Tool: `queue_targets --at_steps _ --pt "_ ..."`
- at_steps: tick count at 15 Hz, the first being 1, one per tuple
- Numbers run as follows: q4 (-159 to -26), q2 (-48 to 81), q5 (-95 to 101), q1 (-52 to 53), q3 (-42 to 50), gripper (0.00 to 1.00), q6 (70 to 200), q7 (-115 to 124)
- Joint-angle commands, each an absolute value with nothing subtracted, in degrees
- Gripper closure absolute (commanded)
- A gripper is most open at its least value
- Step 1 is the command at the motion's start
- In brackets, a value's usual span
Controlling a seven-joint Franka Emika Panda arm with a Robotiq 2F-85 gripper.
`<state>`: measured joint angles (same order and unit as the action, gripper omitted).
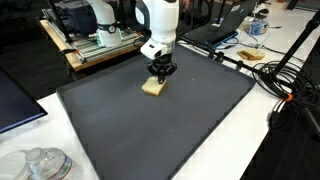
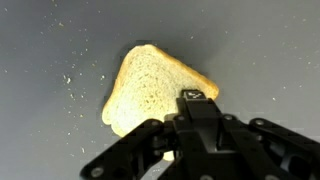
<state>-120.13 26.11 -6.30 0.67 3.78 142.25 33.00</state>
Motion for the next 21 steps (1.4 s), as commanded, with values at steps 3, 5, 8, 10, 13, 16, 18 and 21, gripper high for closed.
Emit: queue_targets --at_steps 3,5,8,10,13,16,18,21 --pt "-123.40 21.56 -6.72 1.47 4.90 0.95 141.49 31.99" --pt "-123.80 20.86 -6.34 1.66 5.05 0.95 141.36 32.47" --pt "-123.88 20.21 -6.05 1.71 5.04 0.95 140.53 32.66" --pt "-123.83 19.78 -5.71 2.11 5.15 0.95 140.02 33.66" --pt "-123.73 19.08 -3.27 4.44 6.51 0.95 140.75 40.15" --pt "-123.08 18.99 1.05 7.46 7.87 0.95 140.76 48.56" --pt "-121.98 19.55 5.64 9.76 8.81 0.95 139.92 55.12" --pt "-120.44 20.29 11.80 12.32 9.28 0.95 138.43 63.57"
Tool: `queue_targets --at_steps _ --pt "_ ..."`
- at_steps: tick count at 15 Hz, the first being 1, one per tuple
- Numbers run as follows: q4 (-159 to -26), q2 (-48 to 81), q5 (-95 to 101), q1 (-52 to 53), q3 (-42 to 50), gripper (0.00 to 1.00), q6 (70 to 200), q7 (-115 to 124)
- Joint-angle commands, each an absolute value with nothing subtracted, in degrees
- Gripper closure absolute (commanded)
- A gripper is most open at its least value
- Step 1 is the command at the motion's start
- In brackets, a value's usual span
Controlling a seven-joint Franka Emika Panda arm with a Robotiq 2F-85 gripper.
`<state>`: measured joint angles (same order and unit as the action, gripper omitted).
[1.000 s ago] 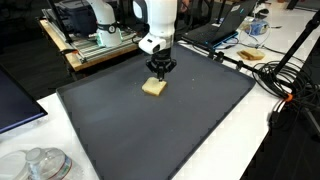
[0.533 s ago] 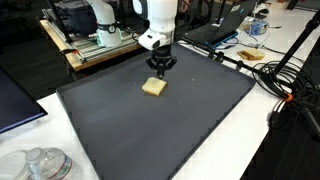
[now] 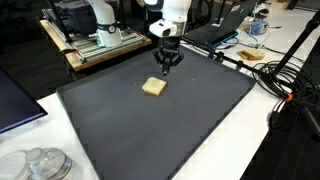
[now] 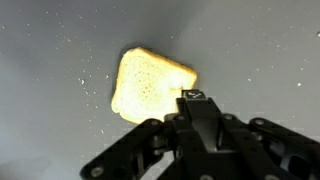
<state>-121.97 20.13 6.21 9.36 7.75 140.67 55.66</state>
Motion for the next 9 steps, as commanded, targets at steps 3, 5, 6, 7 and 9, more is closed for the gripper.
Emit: queue_targets --at_steps 3,5,6,7,9 --pt "-118.56 21.41 18.56 14.73 9.34 0.95 135.87 72.06" --pt "-116.88 22.57 22.80 16.02 8.94 0.95 133.35 76.74" --pt "-116.04 23.19 24.71 16.56 8.67 0.95 131.97 78.57" --pt "-115.22 23.78 26.54 17.12 8.51 0.95 130.73 80.56" --pt "-113.34 25.26 29.55 18.14 7.93 0.95 127.83 83.23"
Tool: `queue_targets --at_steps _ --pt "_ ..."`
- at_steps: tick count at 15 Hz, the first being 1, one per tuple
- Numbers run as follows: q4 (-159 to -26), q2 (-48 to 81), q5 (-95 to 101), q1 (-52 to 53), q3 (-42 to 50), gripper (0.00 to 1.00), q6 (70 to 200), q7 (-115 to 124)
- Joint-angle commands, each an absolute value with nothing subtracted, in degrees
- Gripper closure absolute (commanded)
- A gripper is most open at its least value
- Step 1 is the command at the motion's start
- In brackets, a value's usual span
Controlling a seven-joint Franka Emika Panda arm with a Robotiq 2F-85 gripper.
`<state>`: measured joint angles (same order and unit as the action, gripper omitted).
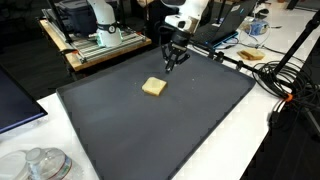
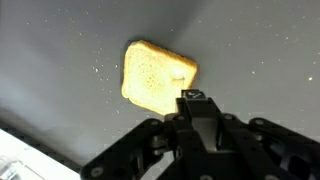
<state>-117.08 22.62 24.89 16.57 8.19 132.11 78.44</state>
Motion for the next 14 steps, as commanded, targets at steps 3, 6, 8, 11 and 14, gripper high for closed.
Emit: queue_targets --at_steps 3,6,8,11,14 --pt "-110.14 27.91 34.13 19.94 7.31 0.95 123.29 87.05" --pt "-106.94 30.78 38.42 21.26 6.32 0.95 118.97 89.57" --pt "-104.84 32.74 41.17 21.85 5.55 0.95 116.31 90.46" --pt "-101.93 35.40 44.33 21.95 4.19 0.95 112.77 89.94" --pt "-99.42 37.58 46.08 21.17 3.06 0.95 110.80 87.98"
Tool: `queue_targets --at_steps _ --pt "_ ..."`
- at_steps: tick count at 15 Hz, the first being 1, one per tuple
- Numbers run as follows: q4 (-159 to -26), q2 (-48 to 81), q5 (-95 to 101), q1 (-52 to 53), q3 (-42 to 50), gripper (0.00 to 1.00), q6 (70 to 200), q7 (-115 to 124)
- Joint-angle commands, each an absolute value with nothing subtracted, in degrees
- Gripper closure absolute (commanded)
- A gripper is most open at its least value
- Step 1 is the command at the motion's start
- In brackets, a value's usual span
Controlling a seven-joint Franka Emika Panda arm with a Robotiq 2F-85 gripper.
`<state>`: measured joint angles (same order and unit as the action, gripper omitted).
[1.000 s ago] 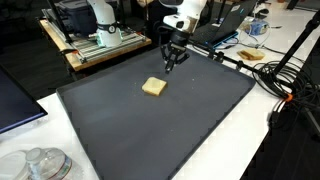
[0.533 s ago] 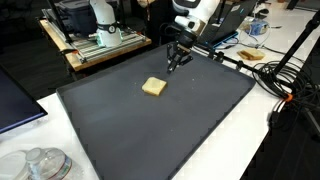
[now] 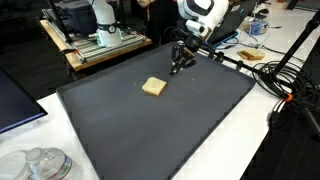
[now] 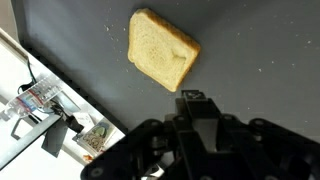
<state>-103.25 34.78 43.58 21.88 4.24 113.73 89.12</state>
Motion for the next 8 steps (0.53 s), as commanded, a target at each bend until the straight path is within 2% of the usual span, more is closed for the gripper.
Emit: queue_targets --at_steps 1,8 --pt "-98.78 37.98 46.19 20.77 2.77 0.95 110.57 87.16" --pt "-93.29 39.22 40.51 15.07 0.29 0.95 110.66 69.07"
